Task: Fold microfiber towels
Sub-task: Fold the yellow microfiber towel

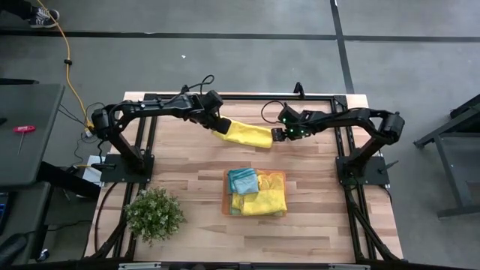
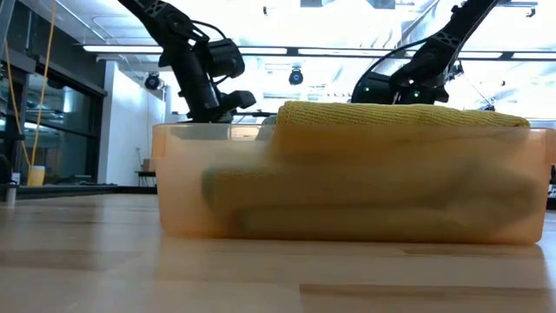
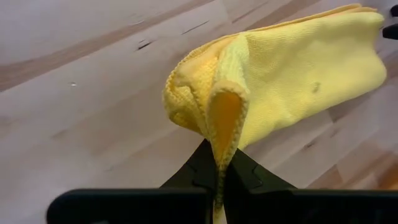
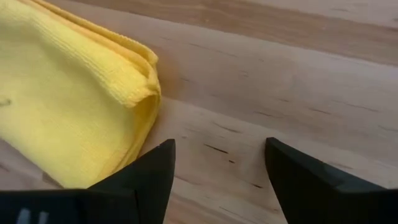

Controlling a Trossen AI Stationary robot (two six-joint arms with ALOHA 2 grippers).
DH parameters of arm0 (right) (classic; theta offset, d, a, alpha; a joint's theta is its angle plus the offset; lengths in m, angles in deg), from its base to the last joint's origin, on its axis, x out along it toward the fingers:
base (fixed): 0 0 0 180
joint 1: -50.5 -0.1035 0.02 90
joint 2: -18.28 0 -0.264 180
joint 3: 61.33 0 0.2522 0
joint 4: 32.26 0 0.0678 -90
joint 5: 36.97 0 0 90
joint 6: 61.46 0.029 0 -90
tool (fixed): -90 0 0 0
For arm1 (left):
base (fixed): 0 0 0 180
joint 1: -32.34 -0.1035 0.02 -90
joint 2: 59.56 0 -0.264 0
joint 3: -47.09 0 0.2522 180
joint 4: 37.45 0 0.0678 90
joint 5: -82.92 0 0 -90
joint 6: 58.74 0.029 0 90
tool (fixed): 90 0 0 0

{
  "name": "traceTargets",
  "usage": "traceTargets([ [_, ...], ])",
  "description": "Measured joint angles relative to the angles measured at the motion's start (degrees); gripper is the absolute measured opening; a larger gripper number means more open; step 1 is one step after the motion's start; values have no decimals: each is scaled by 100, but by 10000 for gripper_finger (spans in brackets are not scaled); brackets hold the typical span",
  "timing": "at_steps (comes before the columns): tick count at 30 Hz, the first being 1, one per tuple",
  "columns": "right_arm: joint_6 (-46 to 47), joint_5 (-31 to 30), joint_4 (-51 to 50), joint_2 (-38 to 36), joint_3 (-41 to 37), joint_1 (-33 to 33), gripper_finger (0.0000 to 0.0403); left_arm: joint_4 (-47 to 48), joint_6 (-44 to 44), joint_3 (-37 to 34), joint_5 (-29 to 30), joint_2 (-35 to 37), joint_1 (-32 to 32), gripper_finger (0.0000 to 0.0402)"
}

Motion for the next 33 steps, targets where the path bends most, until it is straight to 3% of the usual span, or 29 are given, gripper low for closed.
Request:
traceTargets([
  [3, 285, -219, 52, 13, -1, -162, 228, -65, -62, 0, 15, 0, 0, 0],
  [6, 635, -231, 115, 21, 2, -282, 194, -175, -162, 0, -7, 0, 0, 0],
  [15, 1041, 465, 398, 61, 0, -603, 11, -251, -278, 0, -24, 0, 9, 0],
  [26, 1539, 136, 828, 102, -4, -571, 3, -336, -514, 0, -140, -2, 207, 0],
  [33, 1547, 174, 999, 453, 11, -601, 1, -1213, -1072, 0, -281, -2, 551, 0],
])
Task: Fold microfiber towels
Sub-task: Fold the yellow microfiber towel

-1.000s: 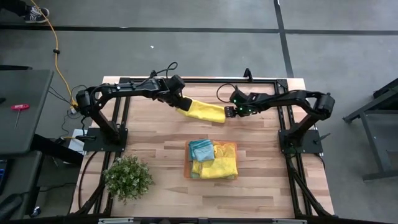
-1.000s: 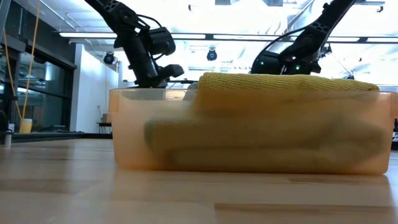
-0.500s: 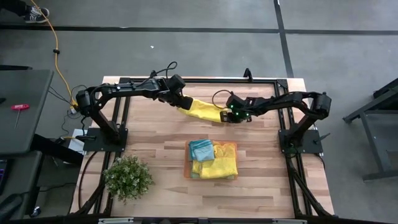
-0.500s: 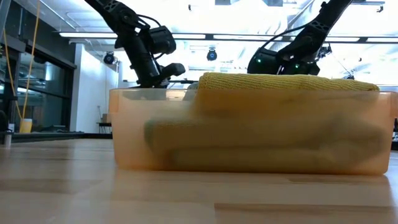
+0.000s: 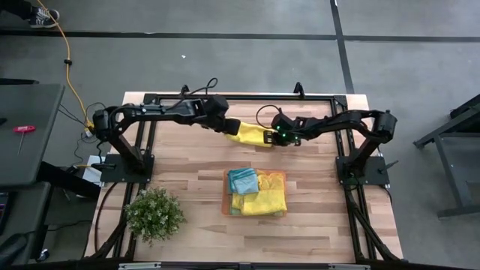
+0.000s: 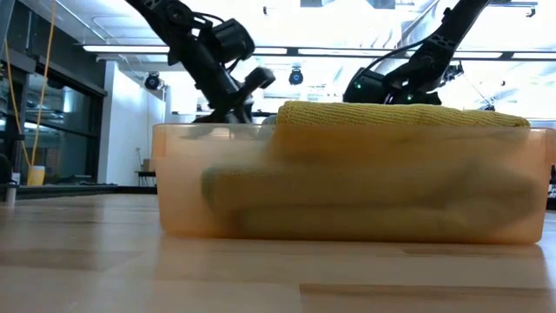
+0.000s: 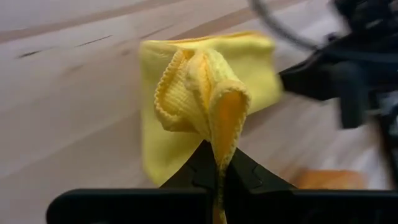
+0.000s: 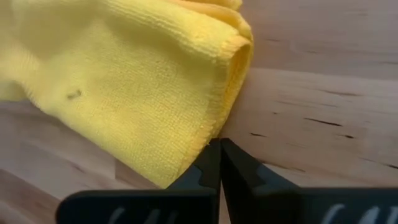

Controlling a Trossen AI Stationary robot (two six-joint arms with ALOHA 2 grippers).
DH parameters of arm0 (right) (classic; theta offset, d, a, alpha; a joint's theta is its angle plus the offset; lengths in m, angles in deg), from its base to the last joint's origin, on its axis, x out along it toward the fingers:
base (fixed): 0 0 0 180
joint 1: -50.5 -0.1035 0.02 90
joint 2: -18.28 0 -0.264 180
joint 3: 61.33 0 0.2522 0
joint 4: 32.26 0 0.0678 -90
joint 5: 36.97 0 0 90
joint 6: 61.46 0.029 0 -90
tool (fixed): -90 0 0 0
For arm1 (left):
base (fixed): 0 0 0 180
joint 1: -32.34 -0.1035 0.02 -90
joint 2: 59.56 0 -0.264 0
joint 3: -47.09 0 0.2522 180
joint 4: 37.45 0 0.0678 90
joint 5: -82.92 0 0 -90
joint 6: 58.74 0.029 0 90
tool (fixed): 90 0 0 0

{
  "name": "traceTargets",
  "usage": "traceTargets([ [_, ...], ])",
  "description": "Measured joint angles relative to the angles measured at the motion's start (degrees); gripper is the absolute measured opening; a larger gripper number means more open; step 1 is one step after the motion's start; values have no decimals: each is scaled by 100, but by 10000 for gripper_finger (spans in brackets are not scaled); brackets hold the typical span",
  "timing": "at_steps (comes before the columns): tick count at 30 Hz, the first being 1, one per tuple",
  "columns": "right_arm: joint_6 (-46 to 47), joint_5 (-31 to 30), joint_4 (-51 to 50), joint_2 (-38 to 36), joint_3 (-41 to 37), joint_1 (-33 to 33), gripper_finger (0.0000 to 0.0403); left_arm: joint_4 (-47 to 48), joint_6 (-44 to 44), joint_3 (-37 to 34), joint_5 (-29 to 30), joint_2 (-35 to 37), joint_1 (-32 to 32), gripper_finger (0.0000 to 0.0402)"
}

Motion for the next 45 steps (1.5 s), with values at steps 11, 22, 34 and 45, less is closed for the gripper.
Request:
traceTargets([
  [11, 99, -29, 228, 30, -7, -42, 0, -991, -557, 2, 485, -88, 253, 0],
  [22, 136, 2, 344, 36, -11, -42, 0, -2229, -753, -2, 114, -931, 334, 1],
  [34, 171, 22, 413, 41, -11, -43, 0, -3218, -705, -2, -197, -1654, 396, 1],
  [45, 291, 33, 513, 43, -11, -45, 0, -3853, -600, -2, -268, -2004, 440, 31],
])
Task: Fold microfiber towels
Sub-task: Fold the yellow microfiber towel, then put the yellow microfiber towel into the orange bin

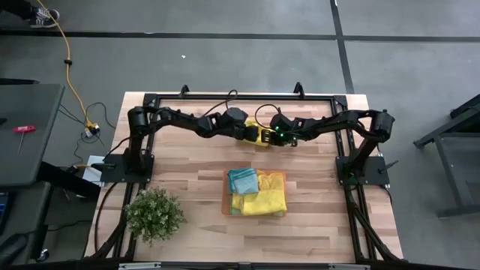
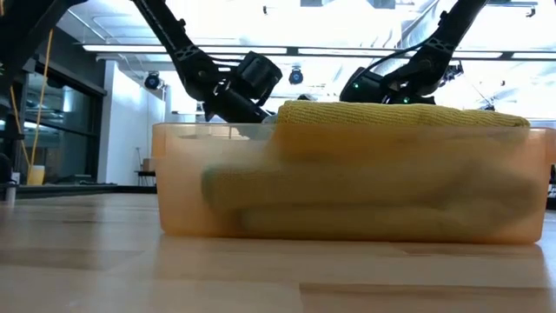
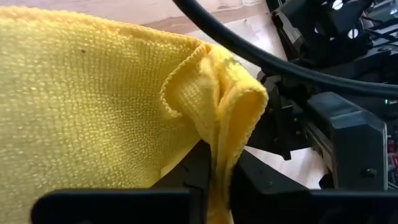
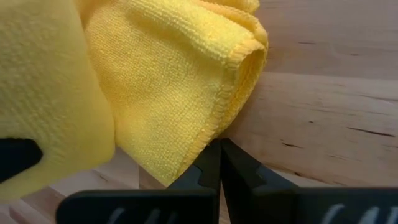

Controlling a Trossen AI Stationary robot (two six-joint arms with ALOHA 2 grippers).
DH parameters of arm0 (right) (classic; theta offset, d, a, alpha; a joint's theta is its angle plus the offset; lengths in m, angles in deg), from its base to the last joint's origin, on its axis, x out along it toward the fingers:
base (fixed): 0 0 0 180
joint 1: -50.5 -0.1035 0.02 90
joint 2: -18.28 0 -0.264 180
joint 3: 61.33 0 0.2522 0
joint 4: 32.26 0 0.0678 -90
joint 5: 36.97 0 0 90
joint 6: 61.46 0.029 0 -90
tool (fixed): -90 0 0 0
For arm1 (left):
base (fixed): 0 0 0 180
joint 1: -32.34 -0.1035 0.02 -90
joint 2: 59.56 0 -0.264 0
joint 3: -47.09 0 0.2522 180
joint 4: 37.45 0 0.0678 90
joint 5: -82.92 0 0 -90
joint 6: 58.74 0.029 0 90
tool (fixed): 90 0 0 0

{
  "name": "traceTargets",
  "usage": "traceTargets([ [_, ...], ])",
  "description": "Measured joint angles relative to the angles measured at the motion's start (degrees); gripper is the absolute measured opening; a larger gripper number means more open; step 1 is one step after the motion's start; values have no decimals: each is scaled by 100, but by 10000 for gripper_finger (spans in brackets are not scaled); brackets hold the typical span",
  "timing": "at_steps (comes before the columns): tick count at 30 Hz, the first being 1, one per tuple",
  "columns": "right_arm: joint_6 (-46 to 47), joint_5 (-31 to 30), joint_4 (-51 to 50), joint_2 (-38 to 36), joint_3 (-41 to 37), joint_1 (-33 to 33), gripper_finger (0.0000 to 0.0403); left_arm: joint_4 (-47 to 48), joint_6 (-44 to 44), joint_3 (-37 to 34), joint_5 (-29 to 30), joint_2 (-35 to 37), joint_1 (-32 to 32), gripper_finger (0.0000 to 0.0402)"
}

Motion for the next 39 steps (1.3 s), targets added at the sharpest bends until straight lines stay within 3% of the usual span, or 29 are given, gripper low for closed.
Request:
traceTargets([
  [10, 0, -2, 8, 0, 0, 0, 0, -186, -139, 0, 97, -1, 28, 107],
  [18, -2, -13, 15, 0, 0, -2, 0, -620, 55, 0, -226, -9, -40, 153],
  [26, -122, -24, 11, -41, 0, 4, 0, -190, 663, 0, -1609, 96, -412, 164],
  [31, -533, 4, -362, -323, -4, 160, 0, 628, 1423, 0, -1586, 518, -802, 162],
  [39, -1646, 114, -1497, -960, -7, 421, 0, 1088, 2398, 0, -1557, 1179, -1398, 161],
])
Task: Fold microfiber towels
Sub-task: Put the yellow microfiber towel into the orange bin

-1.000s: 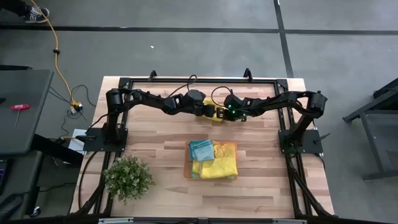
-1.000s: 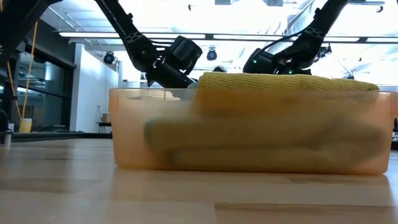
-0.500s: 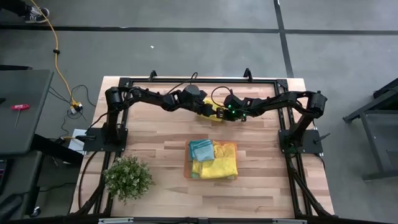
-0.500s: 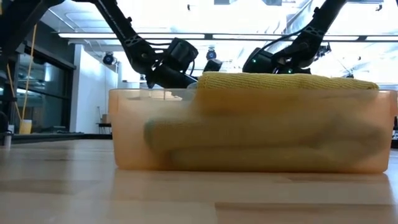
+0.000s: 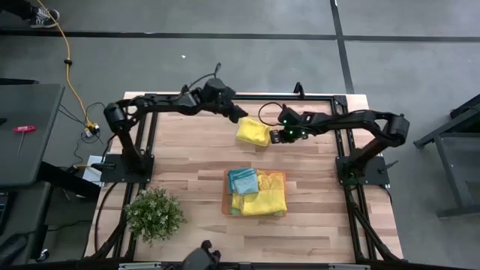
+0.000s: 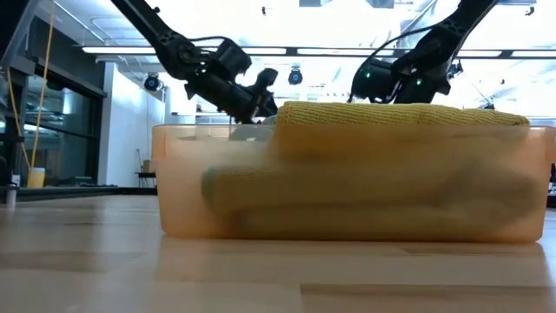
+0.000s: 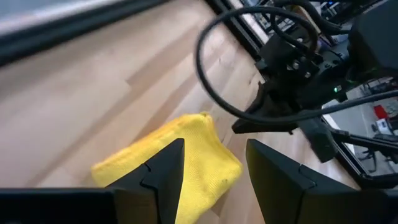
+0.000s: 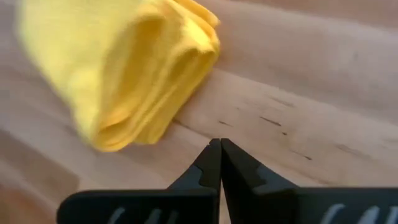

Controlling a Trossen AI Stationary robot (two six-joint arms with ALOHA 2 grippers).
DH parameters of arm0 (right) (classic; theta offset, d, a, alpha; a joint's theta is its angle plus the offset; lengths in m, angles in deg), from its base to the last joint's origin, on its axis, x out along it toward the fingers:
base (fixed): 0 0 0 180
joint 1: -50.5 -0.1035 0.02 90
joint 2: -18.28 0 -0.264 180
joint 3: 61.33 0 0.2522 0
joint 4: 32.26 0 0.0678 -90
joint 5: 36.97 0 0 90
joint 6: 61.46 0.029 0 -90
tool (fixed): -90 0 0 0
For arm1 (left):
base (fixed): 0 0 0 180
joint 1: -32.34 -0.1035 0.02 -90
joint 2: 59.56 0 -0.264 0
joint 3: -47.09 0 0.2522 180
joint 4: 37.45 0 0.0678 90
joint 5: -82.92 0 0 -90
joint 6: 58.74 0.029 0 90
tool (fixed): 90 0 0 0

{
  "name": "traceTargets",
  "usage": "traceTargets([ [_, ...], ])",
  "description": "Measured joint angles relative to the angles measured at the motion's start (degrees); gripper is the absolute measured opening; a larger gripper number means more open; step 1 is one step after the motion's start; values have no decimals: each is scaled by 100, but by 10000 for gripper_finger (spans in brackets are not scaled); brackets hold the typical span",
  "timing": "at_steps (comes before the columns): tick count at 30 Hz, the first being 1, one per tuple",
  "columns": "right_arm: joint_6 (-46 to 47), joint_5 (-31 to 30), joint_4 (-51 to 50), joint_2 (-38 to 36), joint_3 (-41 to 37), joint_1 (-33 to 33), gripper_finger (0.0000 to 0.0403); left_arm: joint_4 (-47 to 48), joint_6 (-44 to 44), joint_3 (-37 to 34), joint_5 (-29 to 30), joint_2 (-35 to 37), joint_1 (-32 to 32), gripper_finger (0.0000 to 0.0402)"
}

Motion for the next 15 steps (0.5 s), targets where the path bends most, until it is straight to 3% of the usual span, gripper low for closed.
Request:
traceTargets([
  [5, -454, 286, -62, -497, -129, 98, 12, 2, 364, -226, -25, 529, -226, 163],
  [9, -144, 682, 125, -949, -600, 283, 56, -360, 362, -763, 34, 1103, -400, 163],
  [12, 611, 1190, 951, -1265, -1226, 387, 110, -775, 211, -1294, 110, 1544, -493, 161],
  [15, 1673, 1289, 2410, -1460, -1868, 328, 171, -1130, 7, -1745, 293, 1946, -509, 161],
])
